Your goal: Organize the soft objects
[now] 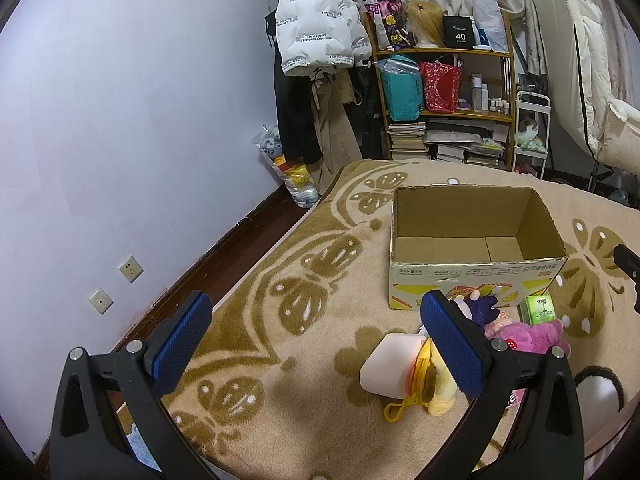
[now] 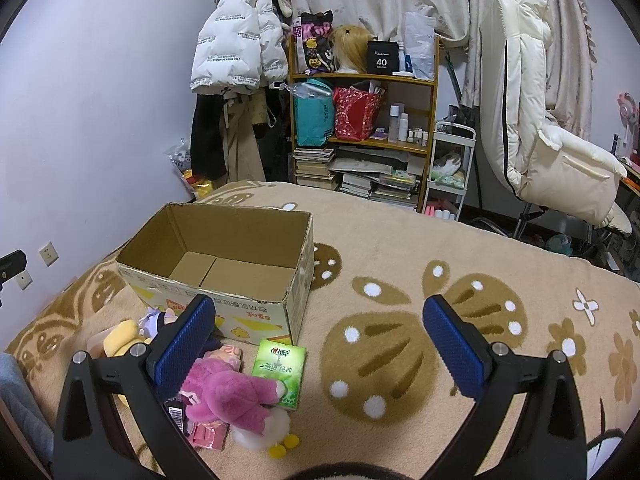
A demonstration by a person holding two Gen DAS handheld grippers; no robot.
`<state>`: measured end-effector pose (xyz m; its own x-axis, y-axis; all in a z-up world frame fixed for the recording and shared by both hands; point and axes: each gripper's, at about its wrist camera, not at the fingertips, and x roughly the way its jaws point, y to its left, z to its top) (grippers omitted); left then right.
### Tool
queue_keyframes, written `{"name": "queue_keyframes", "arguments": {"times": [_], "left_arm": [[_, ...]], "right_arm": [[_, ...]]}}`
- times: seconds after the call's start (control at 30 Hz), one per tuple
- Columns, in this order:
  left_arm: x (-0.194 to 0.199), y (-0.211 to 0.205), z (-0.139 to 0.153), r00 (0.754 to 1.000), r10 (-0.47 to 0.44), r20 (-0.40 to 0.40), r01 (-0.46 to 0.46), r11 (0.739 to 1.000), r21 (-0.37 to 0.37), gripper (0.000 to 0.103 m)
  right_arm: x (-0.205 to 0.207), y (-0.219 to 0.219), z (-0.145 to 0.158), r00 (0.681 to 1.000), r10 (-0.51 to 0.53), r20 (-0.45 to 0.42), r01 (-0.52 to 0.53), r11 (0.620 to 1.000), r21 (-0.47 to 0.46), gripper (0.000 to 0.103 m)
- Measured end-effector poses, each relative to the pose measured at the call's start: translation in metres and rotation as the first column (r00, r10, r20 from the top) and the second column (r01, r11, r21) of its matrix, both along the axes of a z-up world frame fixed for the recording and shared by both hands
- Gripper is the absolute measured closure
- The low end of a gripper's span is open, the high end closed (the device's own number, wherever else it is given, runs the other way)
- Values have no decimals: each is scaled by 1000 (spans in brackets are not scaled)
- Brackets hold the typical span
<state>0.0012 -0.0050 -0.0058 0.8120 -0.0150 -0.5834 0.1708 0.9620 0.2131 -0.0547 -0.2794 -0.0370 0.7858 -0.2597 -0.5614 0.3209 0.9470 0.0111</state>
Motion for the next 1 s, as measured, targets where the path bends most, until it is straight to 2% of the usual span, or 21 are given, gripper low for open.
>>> {"name": "queue_keyframes", "arguments": {"times": [0.37,0.4,1.0], "left_arm": [[-1,0,-1,1000,-6,3,6,1000,0,0],[-2,0,-1,1000,-7,2,7,1000,0,0],[-4,-3,1,1000,-8,-3,8,1000,10,0]], "right_arm": [[0,1,0,1000,1,3,-1,1000,-4,0],[6,7,-8,1000,1,3,-1,1000,-4,0],[2,7,-1,1000,5,3,-5,1000,-8,0]]}}
